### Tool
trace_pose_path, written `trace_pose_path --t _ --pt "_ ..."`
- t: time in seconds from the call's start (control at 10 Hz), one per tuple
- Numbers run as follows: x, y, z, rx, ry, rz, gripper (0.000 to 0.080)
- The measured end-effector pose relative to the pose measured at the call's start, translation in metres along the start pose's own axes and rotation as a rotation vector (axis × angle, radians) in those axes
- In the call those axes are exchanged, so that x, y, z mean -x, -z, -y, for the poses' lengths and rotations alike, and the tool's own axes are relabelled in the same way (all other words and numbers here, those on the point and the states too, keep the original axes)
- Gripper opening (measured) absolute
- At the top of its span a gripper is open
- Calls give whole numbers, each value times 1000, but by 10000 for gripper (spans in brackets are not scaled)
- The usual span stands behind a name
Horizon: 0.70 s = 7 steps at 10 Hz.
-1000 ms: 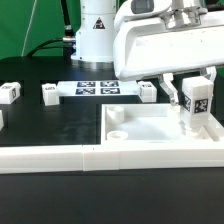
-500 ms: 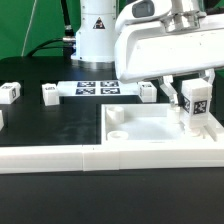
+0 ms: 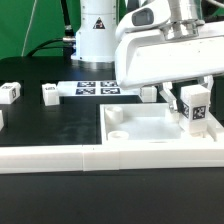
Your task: Assemble one leg
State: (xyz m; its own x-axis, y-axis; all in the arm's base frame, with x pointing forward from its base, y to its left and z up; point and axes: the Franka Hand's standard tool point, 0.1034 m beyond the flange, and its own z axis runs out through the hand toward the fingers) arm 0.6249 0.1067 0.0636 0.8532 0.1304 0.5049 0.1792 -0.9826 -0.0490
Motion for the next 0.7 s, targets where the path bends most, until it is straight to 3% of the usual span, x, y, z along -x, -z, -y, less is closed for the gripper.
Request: trace_pose_path --t 0.1,0.2,0.3,0.4,0.5,0.7 --pt "0 0 0 0 0 1 363" --pt "0 0 0 0 0 1 363" --pt "0 0 0 0 0 1 545" --pt "0 0 0 0 0 1 545" --pt "0 0 0 0 0 1 627" --pt "0 0 0 0 0 1 643"
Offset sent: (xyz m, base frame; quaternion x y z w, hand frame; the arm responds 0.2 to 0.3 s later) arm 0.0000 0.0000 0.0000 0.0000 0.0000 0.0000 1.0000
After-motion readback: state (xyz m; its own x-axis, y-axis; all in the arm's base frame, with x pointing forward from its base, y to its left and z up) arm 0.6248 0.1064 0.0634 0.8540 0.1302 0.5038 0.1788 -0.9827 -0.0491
